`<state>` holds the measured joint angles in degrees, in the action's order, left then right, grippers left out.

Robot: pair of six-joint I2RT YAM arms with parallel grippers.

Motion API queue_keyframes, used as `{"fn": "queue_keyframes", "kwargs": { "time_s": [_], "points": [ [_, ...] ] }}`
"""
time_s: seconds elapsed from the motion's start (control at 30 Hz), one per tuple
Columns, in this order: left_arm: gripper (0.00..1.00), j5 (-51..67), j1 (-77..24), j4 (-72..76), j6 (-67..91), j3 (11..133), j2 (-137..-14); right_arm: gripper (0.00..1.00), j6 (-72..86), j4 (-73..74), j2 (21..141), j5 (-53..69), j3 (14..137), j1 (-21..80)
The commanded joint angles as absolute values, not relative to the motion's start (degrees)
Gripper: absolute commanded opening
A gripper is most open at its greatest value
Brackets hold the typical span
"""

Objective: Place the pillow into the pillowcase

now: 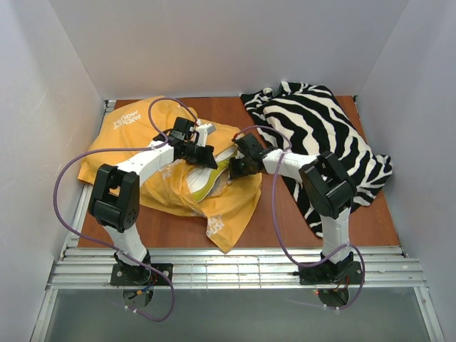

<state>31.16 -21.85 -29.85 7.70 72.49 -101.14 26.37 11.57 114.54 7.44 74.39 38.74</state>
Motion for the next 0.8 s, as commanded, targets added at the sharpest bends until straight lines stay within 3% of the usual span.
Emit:
{"fn": "queue_keyframes", "kwargs": {
  "time_s": [0.0,0.17,0.3,0.43,0.77],
  "points": [
    [0.00,31.4,-20.7,-29.3,9.2,73.6,-99.6,0.01,24.4,13.1,114.3,8.9,72.7,38.0],
    [0.00,31.6,-17.2,-29.6,6.9,70.5,-98.1,0.01,18.3,14.0,101.8,18.9,67.4,32.4],
    [0.00,48.5,-9.9,-28.2,3.4,66.5,-96.5,0.01,17.3,13.7,94.1,22.7,59.6,26.6],
    [0.00,48.0,-9.7,-35.0,-7.7,65.8,-95.4,0.01,19.1,10.6,91.8,25.9,55.0,21.5],
    [0.00,48.1,-8.8,-43.5,-29.2,58.9,-91.1,0.01,25.7,4.7,87.9,28.9,56.9,14.8]
  ]
}}
